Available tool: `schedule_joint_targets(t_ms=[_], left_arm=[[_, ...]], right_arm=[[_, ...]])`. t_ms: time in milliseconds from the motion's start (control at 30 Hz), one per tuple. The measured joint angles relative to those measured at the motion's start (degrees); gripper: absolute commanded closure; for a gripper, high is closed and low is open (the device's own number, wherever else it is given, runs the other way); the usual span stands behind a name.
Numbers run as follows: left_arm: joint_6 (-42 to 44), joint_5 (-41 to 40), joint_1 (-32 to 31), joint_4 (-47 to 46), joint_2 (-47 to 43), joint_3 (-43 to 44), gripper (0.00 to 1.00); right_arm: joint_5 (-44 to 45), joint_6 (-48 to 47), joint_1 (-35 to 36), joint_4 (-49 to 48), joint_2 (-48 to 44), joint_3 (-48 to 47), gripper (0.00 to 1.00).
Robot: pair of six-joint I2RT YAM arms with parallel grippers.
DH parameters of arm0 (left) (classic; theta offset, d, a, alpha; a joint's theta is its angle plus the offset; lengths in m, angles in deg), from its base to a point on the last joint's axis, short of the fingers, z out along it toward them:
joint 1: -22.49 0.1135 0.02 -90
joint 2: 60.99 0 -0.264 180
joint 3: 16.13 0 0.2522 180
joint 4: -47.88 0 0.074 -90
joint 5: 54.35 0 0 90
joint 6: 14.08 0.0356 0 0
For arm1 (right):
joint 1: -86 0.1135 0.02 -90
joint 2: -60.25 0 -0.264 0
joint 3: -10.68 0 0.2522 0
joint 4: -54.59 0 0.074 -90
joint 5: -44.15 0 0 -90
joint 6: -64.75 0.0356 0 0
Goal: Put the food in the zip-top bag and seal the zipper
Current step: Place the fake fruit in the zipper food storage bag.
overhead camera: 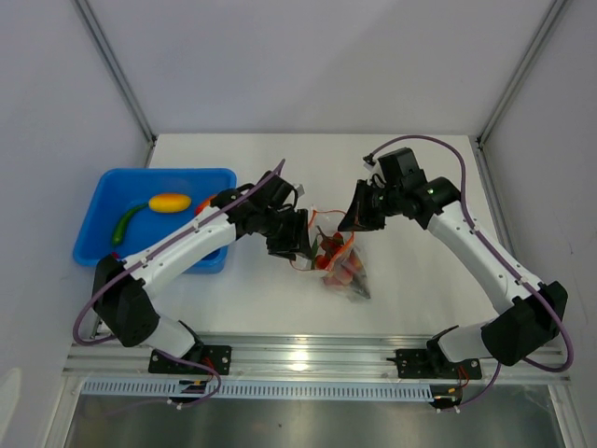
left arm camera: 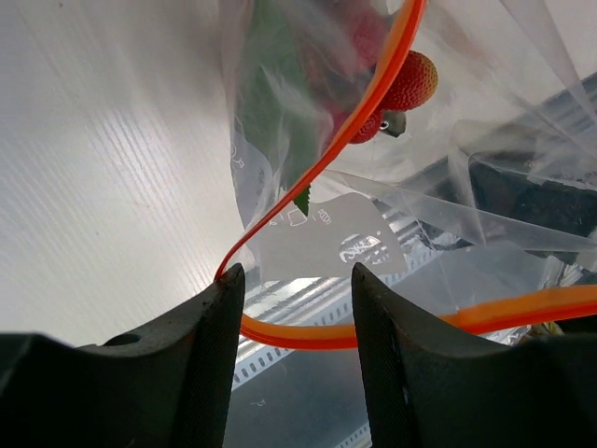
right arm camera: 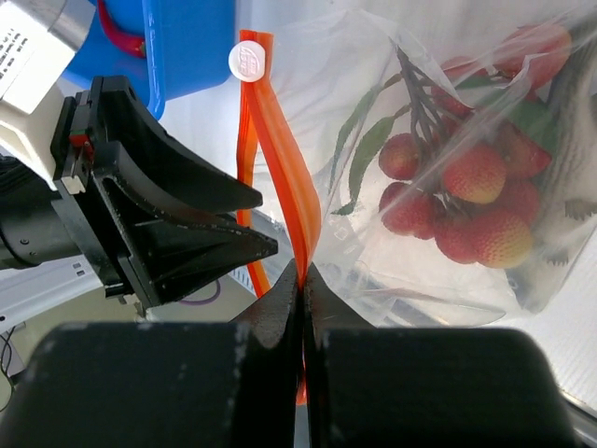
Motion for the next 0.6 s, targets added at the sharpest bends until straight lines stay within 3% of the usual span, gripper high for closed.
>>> schedule_joint_targets(t_ms=[433,600], left_arm=[[0.9,-10.4,-1.9,-2.5,-12.2,-2.7,0.41],[0.8,-10.8,-1.9,-2.8,-10.4,-3.2,0.43]], right_arm=[[0.0,0.0,-0.1,-0.6,-0.8,1.5,1.0],[-0.1,0.0,-0.1,-0.7,-0.9,1.9,1.0]])
